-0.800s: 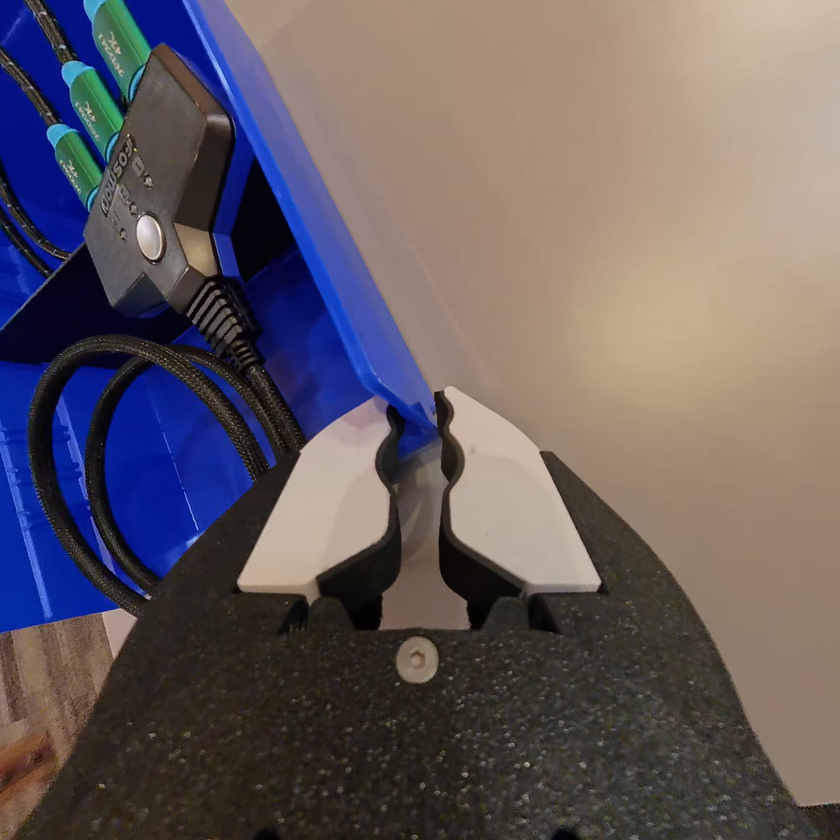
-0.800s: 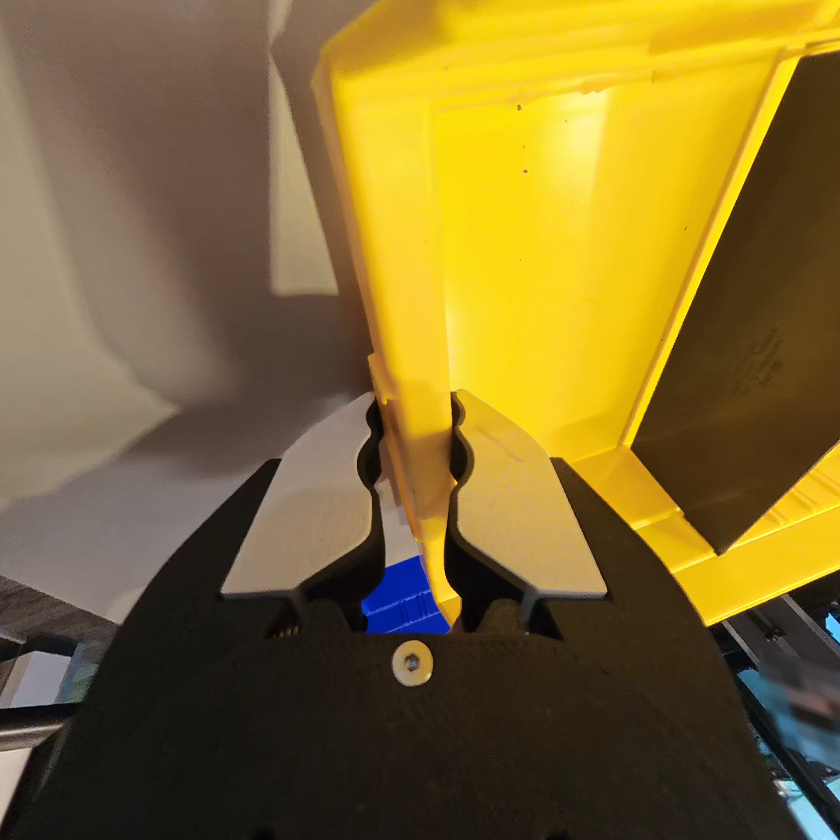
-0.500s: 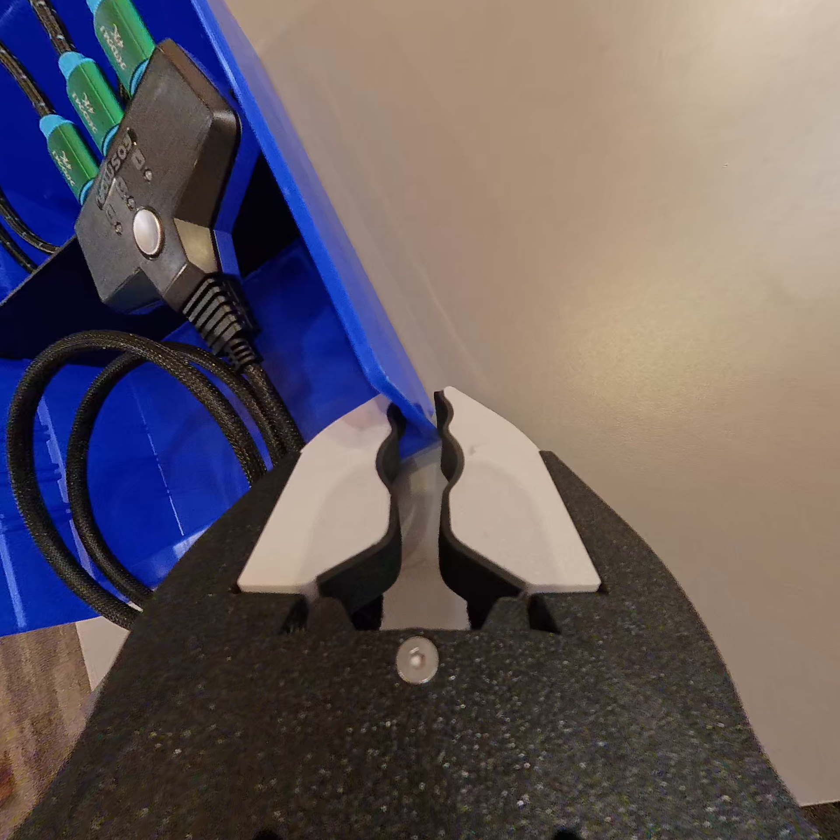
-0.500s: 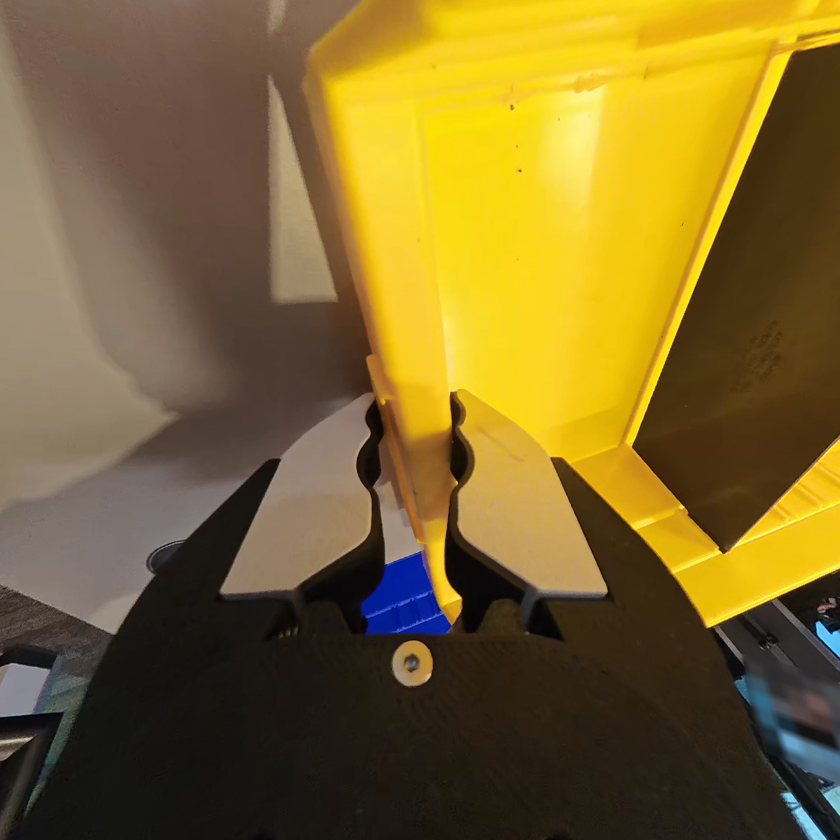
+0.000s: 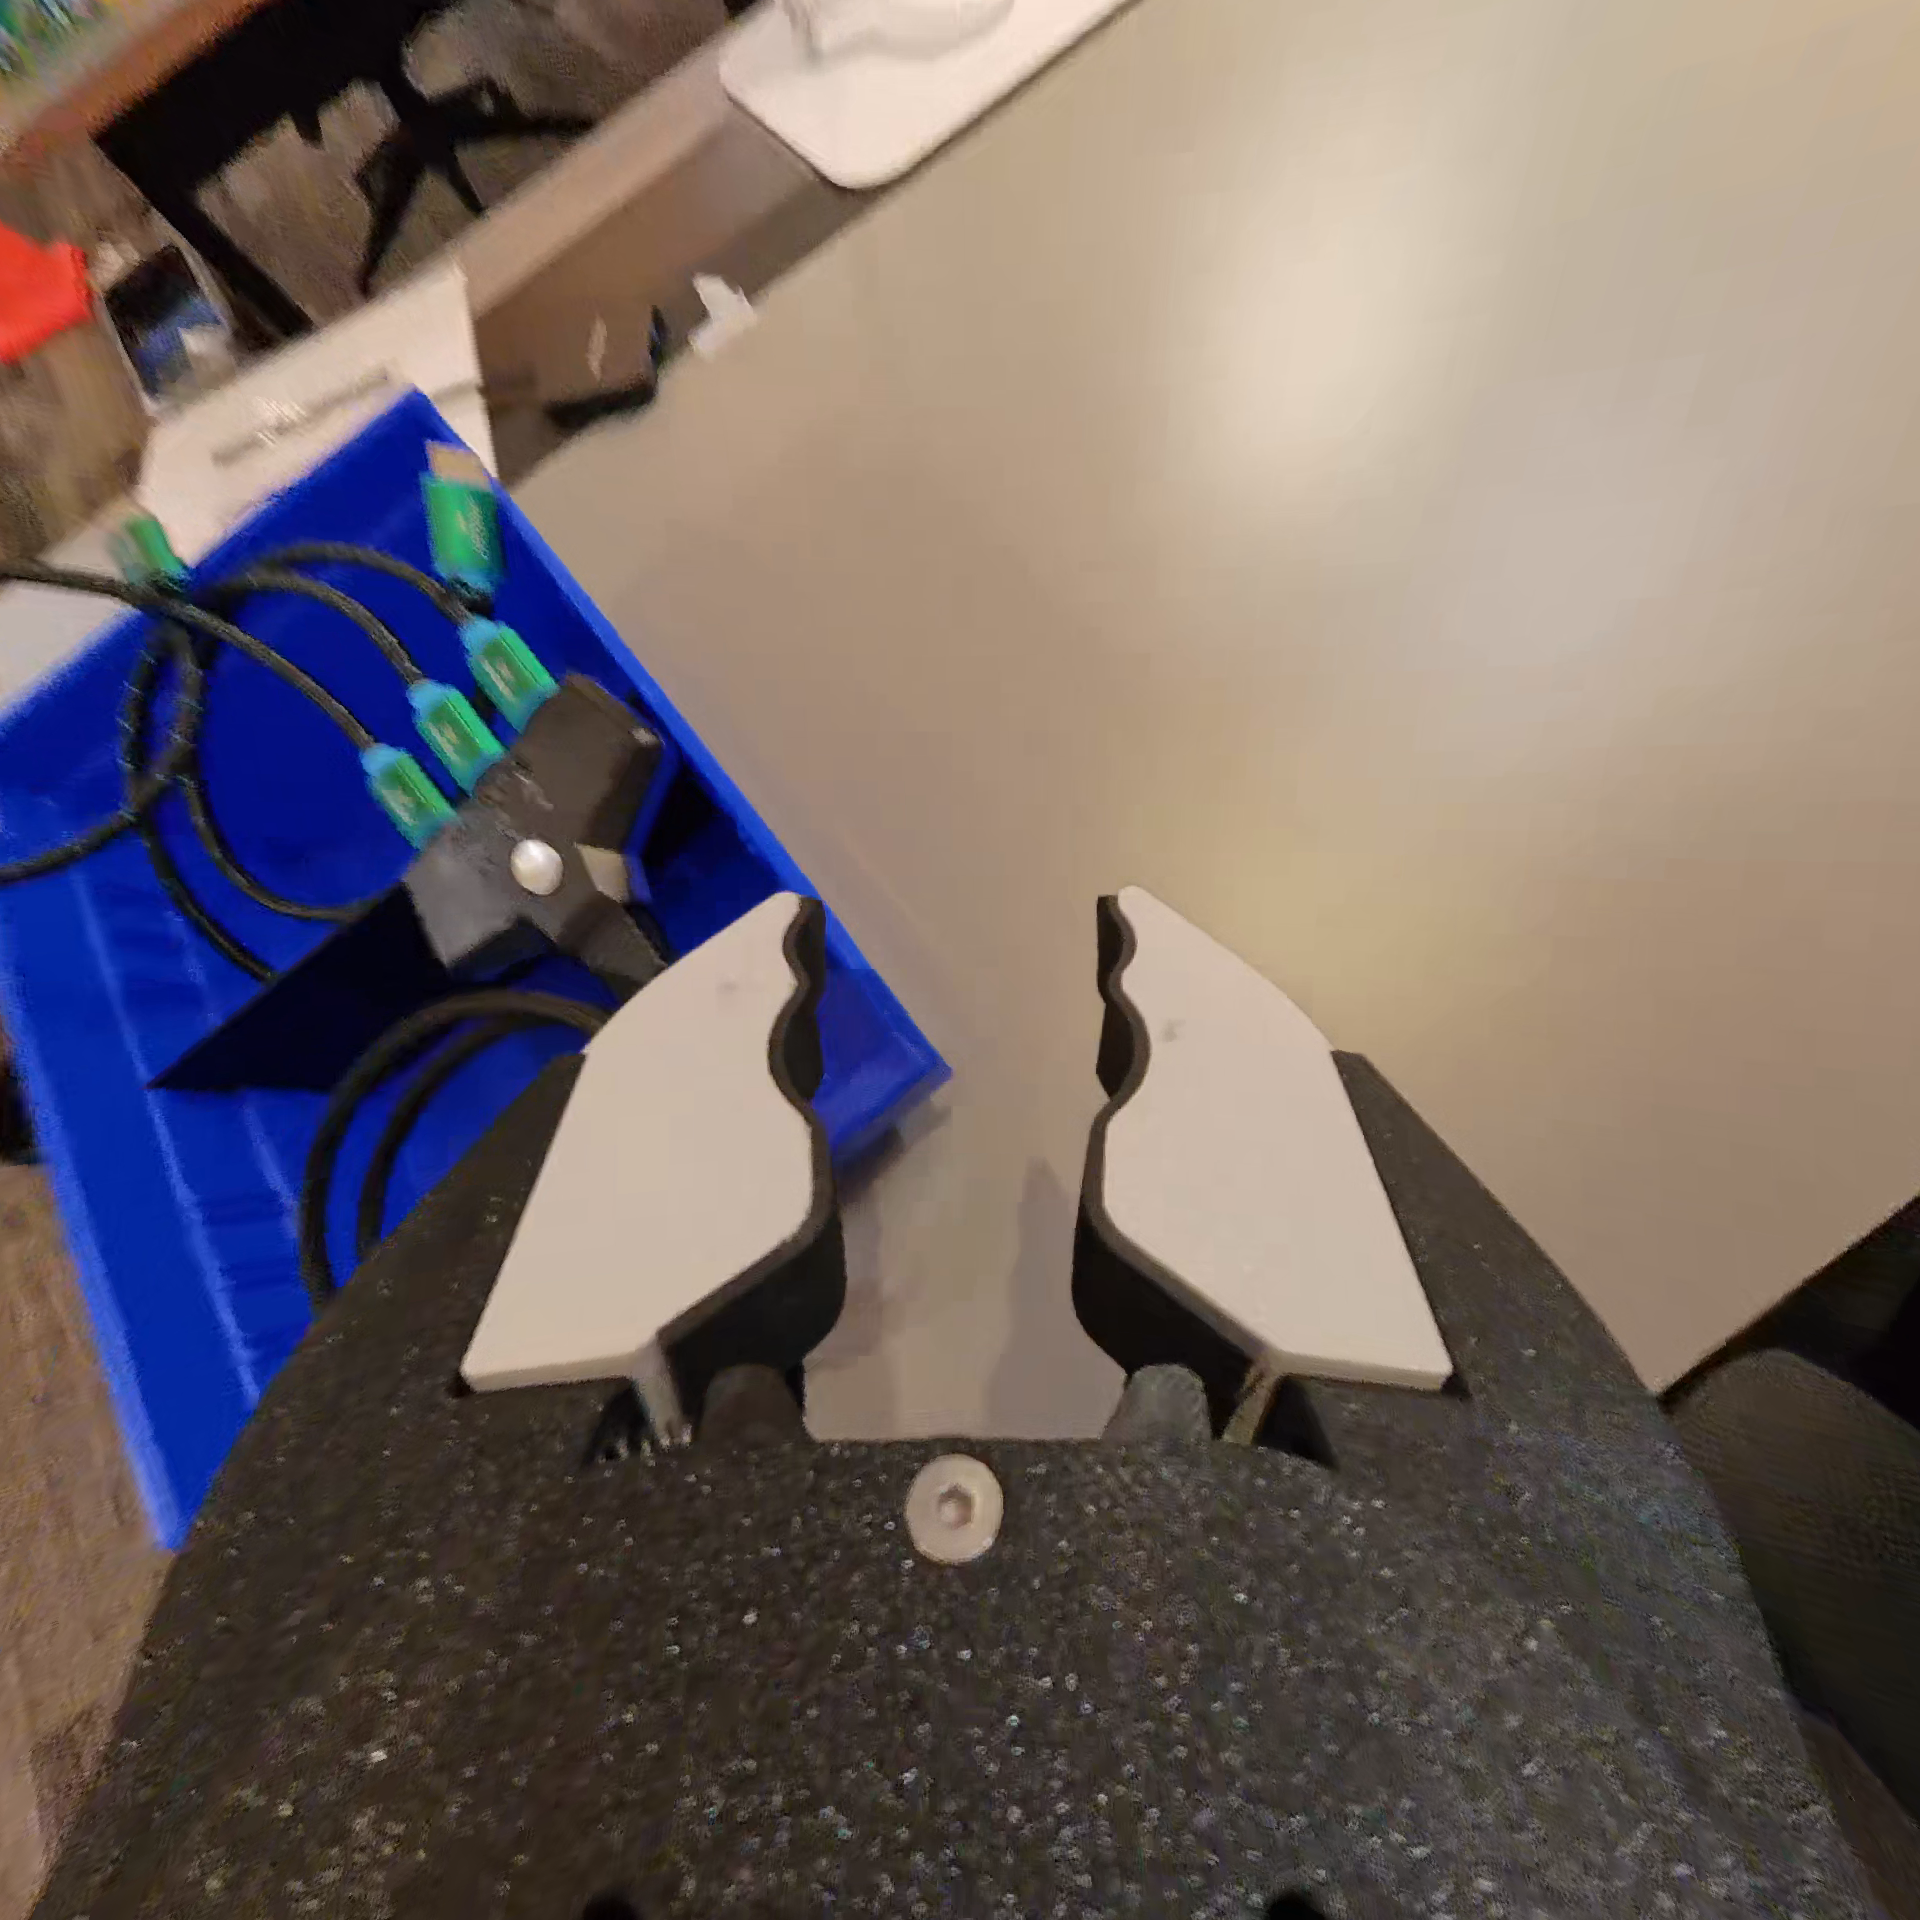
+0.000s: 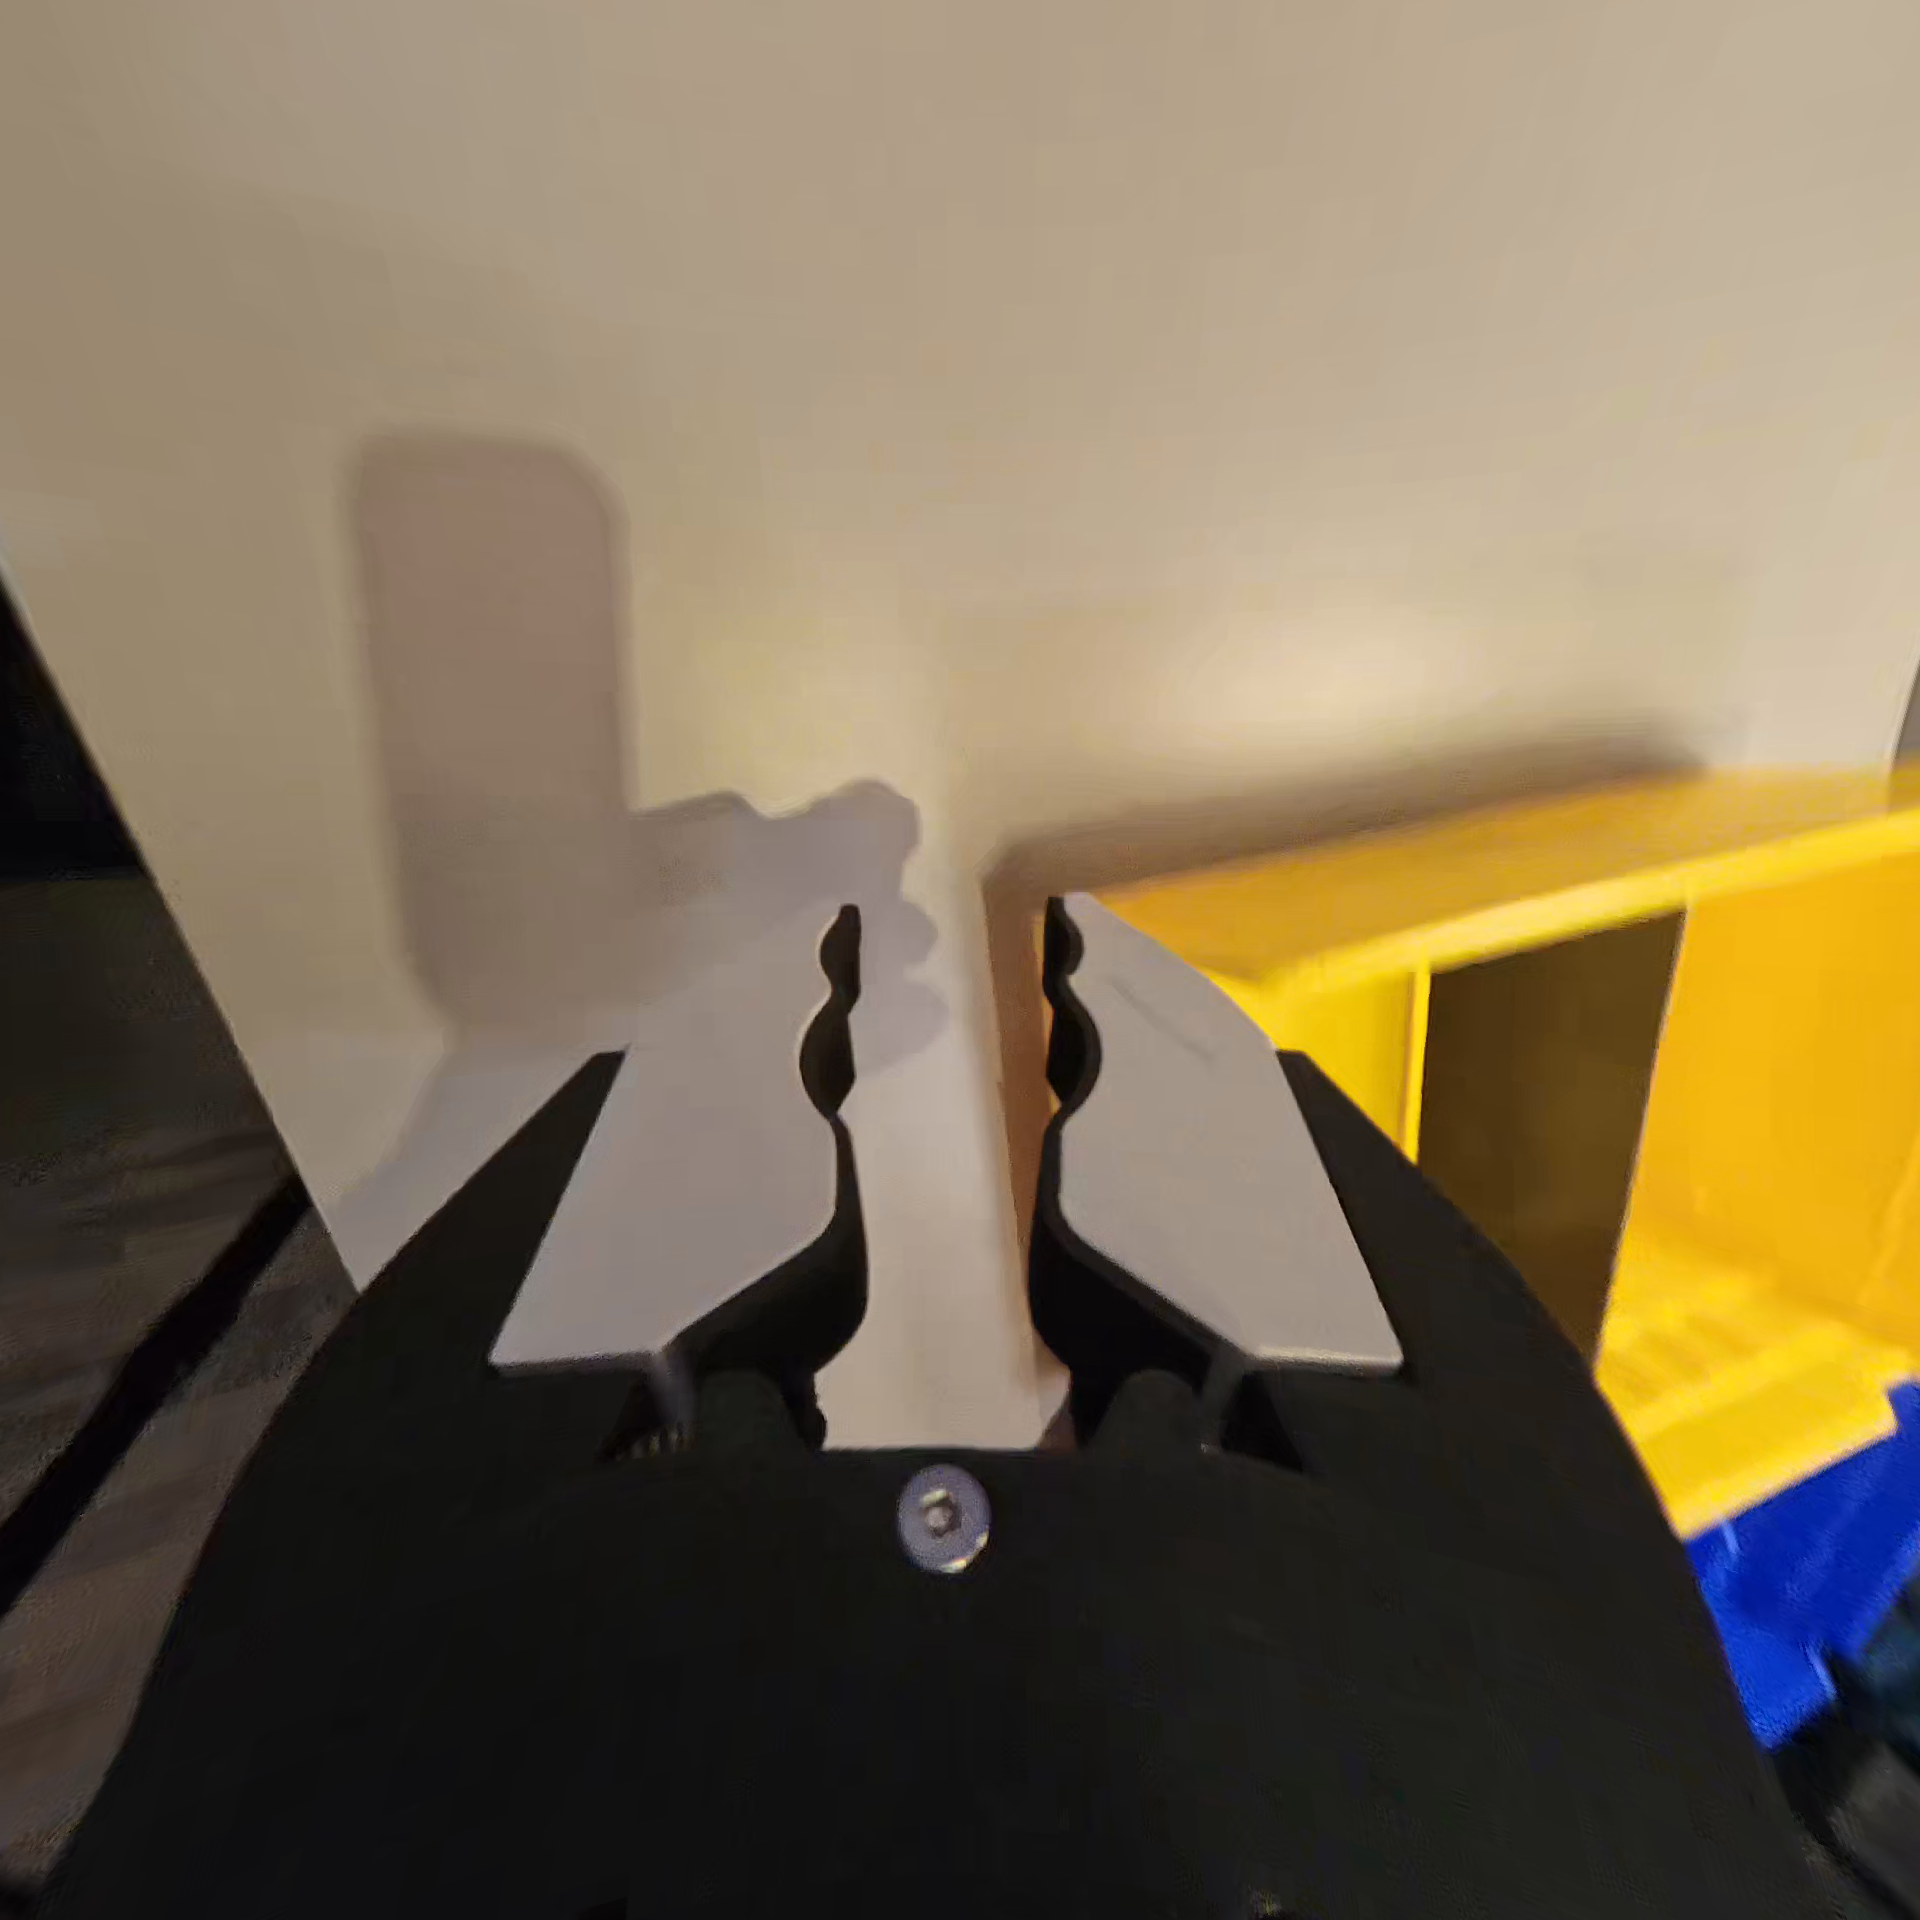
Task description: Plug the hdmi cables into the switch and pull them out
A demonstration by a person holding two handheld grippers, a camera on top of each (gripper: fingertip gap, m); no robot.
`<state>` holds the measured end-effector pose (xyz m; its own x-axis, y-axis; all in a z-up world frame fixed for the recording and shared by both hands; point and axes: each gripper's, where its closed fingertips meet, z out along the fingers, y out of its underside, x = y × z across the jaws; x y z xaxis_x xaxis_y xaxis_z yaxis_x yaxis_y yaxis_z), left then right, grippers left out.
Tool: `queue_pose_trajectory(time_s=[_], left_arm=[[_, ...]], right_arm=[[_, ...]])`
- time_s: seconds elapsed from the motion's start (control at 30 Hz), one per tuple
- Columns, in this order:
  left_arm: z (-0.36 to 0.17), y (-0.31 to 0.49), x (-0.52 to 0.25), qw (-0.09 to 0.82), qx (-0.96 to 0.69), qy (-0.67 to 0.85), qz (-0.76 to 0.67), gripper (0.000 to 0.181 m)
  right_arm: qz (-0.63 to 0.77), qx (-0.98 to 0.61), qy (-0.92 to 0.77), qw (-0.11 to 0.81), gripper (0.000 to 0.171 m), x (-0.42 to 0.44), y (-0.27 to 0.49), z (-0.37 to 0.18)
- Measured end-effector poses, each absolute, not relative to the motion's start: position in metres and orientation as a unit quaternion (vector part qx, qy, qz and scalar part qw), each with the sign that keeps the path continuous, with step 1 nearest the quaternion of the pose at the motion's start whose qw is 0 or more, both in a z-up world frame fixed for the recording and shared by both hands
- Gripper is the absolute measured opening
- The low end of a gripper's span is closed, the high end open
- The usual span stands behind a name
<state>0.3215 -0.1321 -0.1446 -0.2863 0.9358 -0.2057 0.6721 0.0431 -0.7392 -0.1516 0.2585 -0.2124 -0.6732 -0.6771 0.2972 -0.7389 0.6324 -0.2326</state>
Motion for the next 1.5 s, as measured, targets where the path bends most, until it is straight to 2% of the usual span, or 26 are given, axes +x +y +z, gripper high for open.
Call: queue_pose_trajectory(time_s=[0.03, 0.13, 0.3, 0.37, 0.5, 0.73, 1.07, 1.3, 1.5], left_arm=[[-0.137, -0.14, 0.321, 0.166, -0.569, -0.699, 0.4, 0.051], [-0.131, -0.177, 0.326, 0.135, -0.548, -0.72, 0.404, 0.056], [-0.132, -0.244, 0.322, 0.155, -0.515, -0.755, 0.375, 0.067], [-0.134, -0.262, 0.314, 0.178, -0.516, -0.762, 0.349, 0.072], [-0.144, -0.301, 0.297, 0.21, -0.486, -0.798, 0.288, 0.075], [-0.199, -0.336, 0.279, 0.242, -0.432, -0.852, 0.17, 0.091], [-0.198, -0.33, 0.279, 0.318, -0.411, -0.841, 0.152, 0.067], [-0.138, -0.311, 0.297, 0.3, -0.43, -0.816, 0.242, 0.064], [-0.023, -0.286, 0.311, 0.283, -0.442, -0.757, 0.389, 0.062]], right_arm=[[0.186, 0.4, -0.894, 0.075, 0.034, -0.134, 0.25, -0.215], [0.221, 0.396, -0.891, 0.035, 0.034, -0.093, 0.223, -0.235], [0.226, 0.347, -0.91, -0.014, 0.039, -0.063, 0.192, -0.282], [0.255, 0.325, -0.91, -0.047, 0.037, -0.049, 0.181, -0.281], [0.253, 0.313, -0.914, -0.044, 0.038, -0.049, 0.172, -0.284], [0.24, 0.304, -0.921, -0.041, 0.039, -0.05, 0.172, -0.284], [0.239, 0.312, -0.919, -0.036, 0.039, -0.05, 0.172, -0.284], [0.248, 0.318, -0.915, -0.031, 0.039, -0.049, 0.175, -0.283], [0.26, 0.324, -0.909, -0.03, 0.04, -0.048, 0.173, -0.282]])
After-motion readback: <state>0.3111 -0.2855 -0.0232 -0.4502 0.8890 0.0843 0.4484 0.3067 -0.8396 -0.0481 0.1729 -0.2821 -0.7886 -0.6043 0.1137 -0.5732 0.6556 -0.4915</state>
